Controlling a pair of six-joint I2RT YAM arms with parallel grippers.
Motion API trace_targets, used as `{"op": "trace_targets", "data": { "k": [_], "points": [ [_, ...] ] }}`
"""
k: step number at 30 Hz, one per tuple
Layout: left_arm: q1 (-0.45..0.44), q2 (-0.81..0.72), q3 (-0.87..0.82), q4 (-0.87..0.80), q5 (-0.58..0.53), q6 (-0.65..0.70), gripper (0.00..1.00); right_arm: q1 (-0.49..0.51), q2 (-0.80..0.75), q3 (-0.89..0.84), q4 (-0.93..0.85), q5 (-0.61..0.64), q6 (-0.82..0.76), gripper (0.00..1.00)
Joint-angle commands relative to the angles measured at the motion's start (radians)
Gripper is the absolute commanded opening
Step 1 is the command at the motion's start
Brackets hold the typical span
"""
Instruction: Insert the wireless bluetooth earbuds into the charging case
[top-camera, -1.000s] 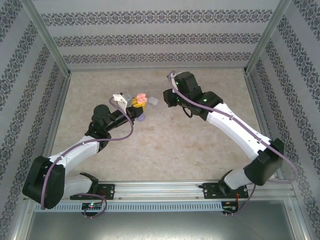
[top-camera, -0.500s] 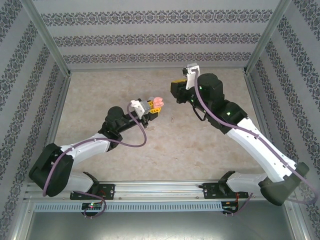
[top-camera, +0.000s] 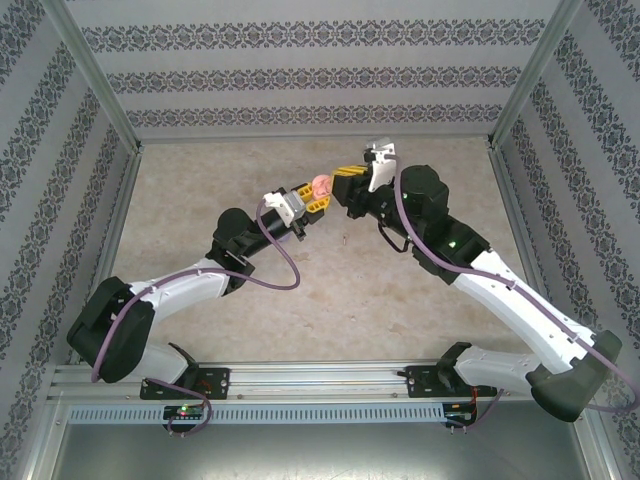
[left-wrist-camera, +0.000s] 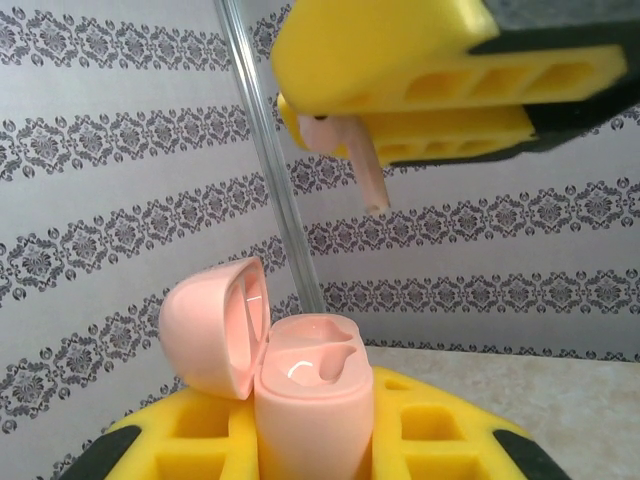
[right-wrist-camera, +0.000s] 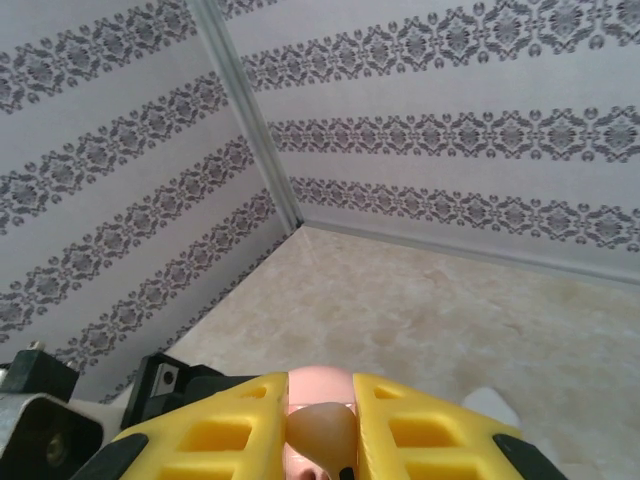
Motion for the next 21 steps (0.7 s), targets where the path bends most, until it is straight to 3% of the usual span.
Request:
{"op": "trace_targets", "data": {
  "k": [1,21],
  "points": [
    [-0.017,0.01,0.03,0.063,0.017,0.02,0.0,0.02,-0.026,-0.028,0.1,-0.027,0.018,0.23],
    [-0.018,0.001,0.046,0.029,0.026,-0.003,0.0,0.037,0.024,-0.05,0.135,-0.039,0.036,0.22]
  ]
}}
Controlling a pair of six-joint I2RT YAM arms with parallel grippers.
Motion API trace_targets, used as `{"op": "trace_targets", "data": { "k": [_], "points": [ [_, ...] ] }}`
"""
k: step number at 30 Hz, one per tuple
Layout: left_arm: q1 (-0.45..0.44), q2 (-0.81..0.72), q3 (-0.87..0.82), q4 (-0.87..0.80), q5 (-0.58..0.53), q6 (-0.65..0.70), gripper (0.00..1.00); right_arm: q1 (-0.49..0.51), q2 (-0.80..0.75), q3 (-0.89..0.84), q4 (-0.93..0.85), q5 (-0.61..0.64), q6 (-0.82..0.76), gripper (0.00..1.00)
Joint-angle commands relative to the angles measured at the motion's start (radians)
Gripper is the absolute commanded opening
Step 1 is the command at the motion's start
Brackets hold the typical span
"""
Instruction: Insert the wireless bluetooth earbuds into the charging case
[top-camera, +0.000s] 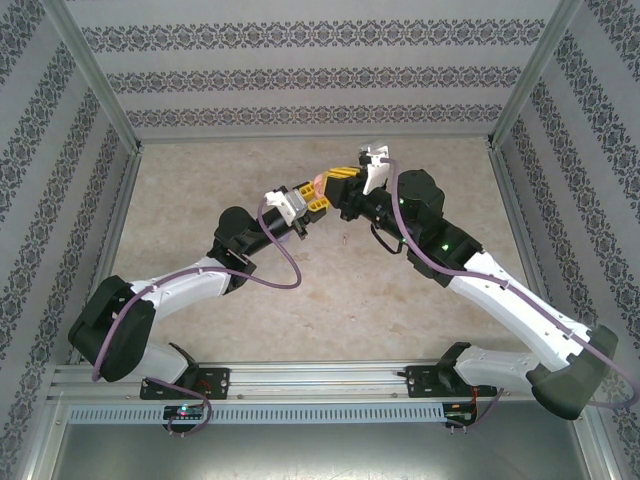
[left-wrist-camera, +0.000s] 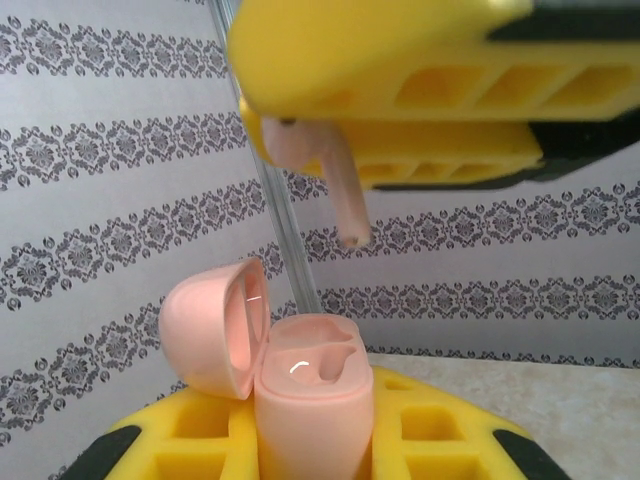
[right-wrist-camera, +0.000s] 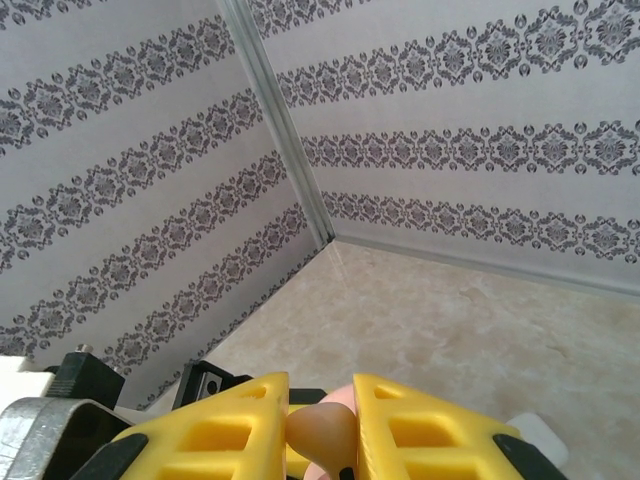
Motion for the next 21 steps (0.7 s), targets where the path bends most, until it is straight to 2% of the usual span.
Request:
{"op": "trace_targets", "data": {
  "k": [1,21],
  "points": [
    [-0.012,-0.008,0.028,0.028,0.023,-0.002,0.0,0.011,0.015,-0.017,0.04,-0.016,0.014,0.23],
    [-0.012,-0.028,0.031,0.004,0.015,0.009,0.0,0.004,0.026,-0.041,0.03,0.0,0.007,0.22]
  ]
}}
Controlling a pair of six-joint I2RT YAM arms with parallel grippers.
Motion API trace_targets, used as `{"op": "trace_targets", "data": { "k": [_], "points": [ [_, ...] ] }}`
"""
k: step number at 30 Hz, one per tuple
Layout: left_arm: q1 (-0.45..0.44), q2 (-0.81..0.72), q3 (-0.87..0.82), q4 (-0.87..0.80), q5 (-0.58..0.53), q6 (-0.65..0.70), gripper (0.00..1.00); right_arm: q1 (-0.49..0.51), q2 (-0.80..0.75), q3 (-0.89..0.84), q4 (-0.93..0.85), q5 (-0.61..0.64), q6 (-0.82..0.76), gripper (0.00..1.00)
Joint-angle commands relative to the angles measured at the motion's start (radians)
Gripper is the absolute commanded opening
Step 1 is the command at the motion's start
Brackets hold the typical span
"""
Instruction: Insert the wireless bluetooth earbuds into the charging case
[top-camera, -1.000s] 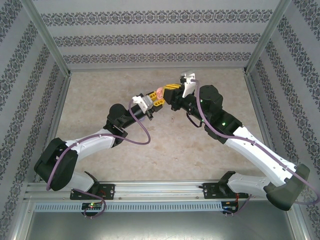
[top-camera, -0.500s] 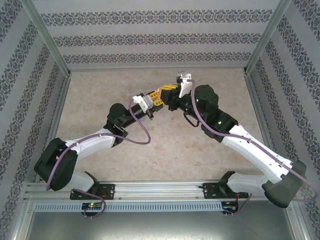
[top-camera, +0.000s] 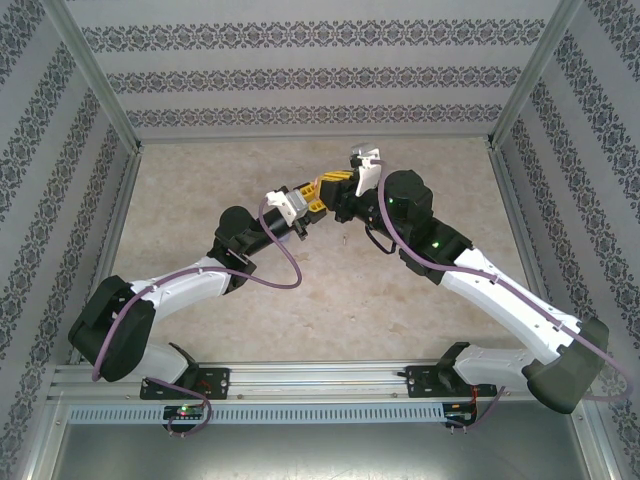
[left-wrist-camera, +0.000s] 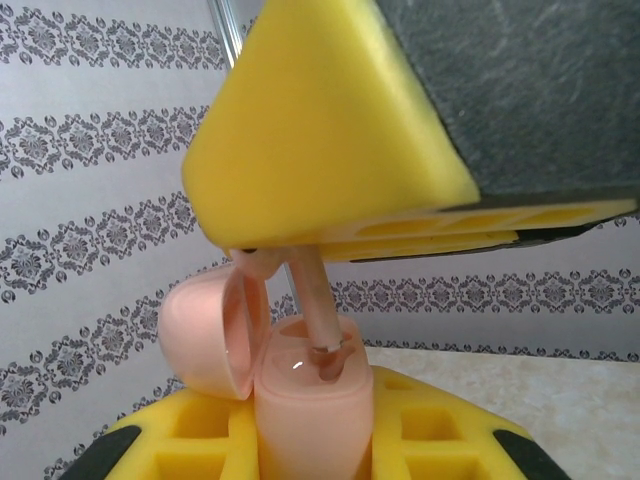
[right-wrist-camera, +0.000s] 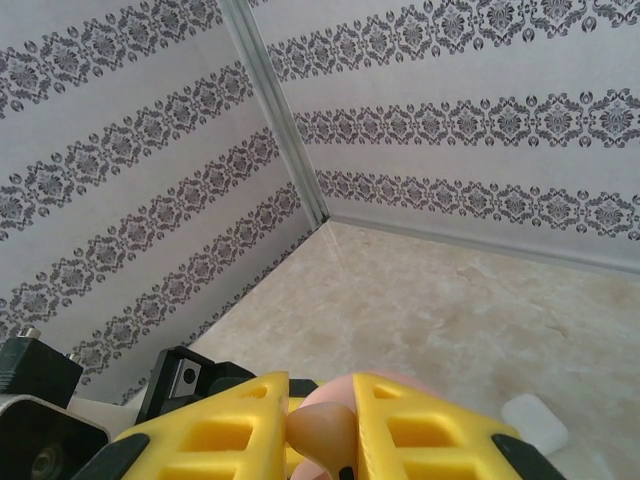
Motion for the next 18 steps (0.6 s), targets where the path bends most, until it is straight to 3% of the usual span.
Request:
{"op": "trace_targets", "data": {
  "k": [1,18],
  "points": [
    [-0.013,-0.029,0.032,0.017,0.012,0.008,0.0,0.002,-0.013,-0.027,0.017,0.002,0.008,0.22],
    [-0.011,-0.044,0.034,-0.002,0.004,0.019,0.0,-0.019,-0.031,-0.062,0.021,0.0,0.022,0.2]
  ]
}}
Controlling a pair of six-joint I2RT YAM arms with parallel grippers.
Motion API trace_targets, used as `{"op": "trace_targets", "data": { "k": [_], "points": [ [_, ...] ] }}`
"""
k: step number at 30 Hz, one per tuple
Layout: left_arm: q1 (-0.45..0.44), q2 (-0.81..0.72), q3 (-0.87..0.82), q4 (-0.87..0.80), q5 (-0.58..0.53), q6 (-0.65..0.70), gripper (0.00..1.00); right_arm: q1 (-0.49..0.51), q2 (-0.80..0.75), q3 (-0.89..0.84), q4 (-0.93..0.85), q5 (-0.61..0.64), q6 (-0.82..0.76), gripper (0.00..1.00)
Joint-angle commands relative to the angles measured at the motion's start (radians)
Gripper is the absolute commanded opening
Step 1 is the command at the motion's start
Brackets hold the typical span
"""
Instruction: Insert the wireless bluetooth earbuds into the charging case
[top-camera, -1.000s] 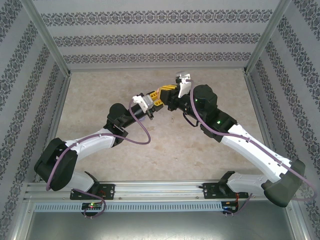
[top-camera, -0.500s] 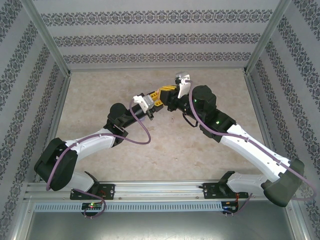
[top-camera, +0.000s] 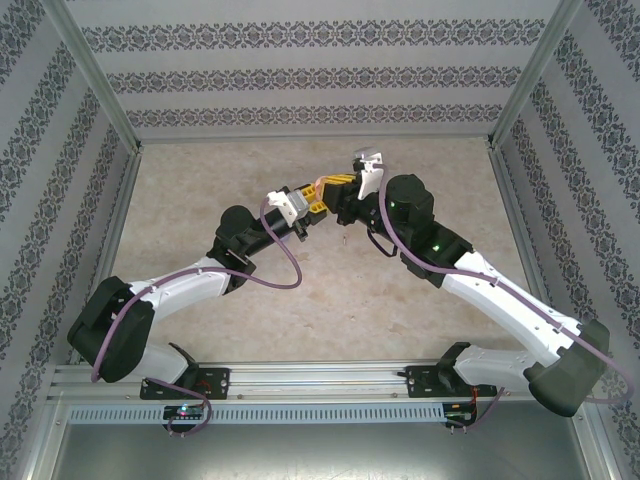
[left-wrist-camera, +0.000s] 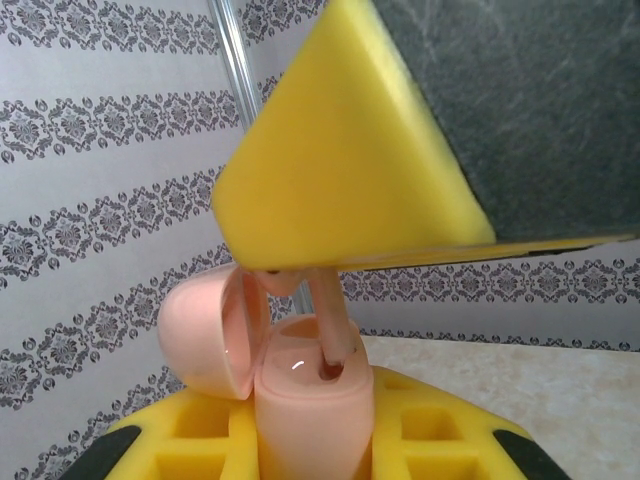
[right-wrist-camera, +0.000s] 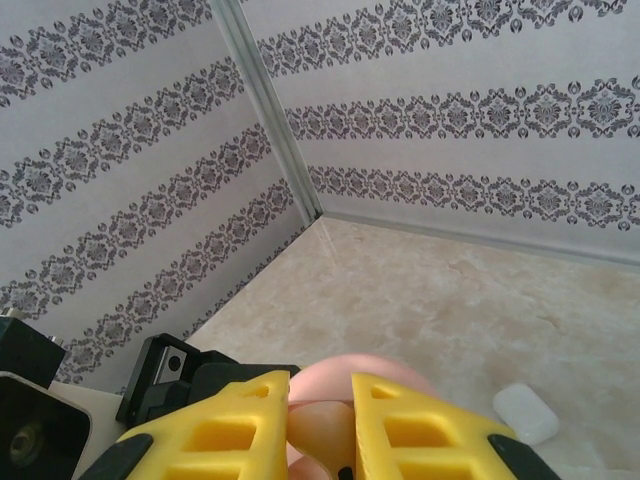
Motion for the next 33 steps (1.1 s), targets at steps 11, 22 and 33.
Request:
{"op": "trace_targets", "data": {
  "k": [11,22,33],
  "points": [
    [-0.012,-0.038,0.043,0.027,0.008,0.01,0.0,0.009,0.032,0.015,-0.03,-0.082,-0.005,0.2],
    [-0.012,-0.032,0.046,0.017,0.006,0.001,0.0,0.017,0.034,0.054,-0.057,-0.05,-0.015,0.4],
    [-0.012,-0.03,0.04,0.019,0.0,-0.013,0.0,-0.017,-0.033,0.101,-0.07,-0.013,0.033,0.66]
  ]
}}
